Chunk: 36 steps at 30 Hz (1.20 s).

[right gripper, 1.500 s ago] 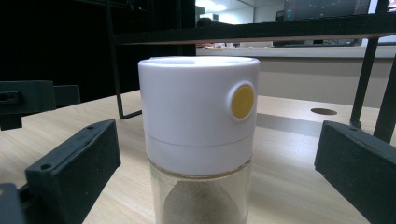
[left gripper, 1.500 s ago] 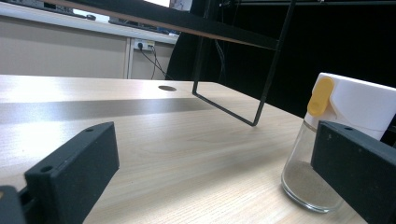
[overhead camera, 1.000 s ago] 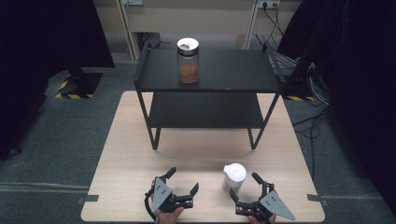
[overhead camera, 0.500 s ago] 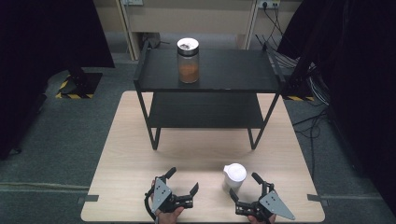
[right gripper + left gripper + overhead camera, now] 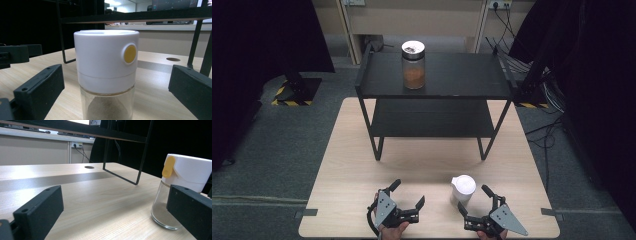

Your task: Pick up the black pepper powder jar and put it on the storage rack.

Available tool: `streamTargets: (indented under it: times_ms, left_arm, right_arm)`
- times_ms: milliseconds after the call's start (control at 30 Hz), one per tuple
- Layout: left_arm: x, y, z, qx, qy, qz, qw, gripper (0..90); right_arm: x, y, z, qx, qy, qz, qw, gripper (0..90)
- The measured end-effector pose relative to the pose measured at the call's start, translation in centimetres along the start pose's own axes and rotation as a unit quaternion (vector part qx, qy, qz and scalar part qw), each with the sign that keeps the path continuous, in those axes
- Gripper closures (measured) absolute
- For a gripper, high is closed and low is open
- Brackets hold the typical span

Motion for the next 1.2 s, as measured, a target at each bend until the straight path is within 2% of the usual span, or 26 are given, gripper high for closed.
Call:
streamTargets:
  times_ms: [467, 767, 1200]
  left_arm:
    - [-0.1, 0.0, 0.0, -0.001, 0.002, -0.001, 1.0000, 0.1]
    - [-0.1, 0.0, 0.0, 0.000, 0.002, -0.001, 1.0000, 0.1]
    - [0.0, 0.0, 0.0, 0.000, 0.000, -0.001, 1.0000, 0.1]
  right_arm:
    - [-0.2, 0.1, -0.2, -0.004, 0.006, 0.005, 1.0000, 0.4]
    - [-1.1, 0.1, -0.9, -0.009, 0.032, -0.006, 0.9994, 0.8]
    - [-2.1, 0.4, -1.6, -0.001, 0.046, -0.008, 0.9989, 13.2]
Point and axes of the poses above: each handheld gripper's, and its own axes: x roughly backward along the jaws, z roughly out of its underside, y roughly to its left, the point moved 3 cm from there along -x, roughly forward along the jaws, and after that the axes turned 4 degrees about x, right-handed, at the moved point
